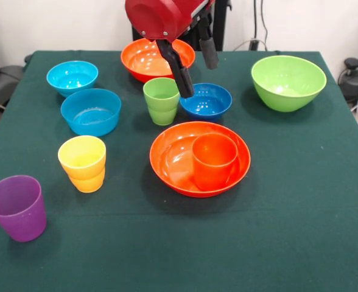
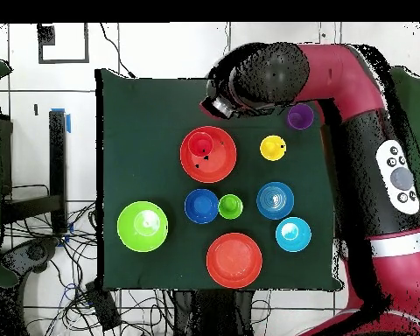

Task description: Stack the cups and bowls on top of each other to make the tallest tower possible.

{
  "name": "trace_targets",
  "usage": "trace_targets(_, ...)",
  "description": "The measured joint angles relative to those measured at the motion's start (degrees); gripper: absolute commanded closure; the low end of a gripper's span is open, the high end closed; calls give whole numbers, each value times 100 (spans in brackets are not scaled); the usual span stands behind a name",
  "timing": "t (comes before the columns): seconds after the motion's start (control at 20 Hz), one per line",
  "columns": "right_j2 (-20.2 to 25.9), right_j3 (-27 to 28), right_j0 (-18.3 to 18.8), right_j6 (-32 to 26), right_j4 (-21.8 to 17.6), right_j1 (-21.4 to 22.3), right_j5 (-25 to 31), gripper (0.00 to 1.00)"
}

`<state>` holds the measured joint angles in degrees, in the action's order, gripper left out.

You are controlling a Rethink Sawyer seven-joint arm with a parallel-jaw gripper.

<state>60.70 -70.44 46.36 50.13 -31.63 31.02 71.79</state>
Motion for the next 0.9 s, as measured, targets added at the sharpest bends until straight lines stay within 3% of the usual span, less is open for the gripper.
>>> trace_targets(0.3,131,124,-7,-484,156,-68,505,0)
trace_targets(0.65,192,605,-139,-1682,215,-340,1295,0)
trace_targets(0.9,153,914,-225,-1771,215,-465,1404,0)
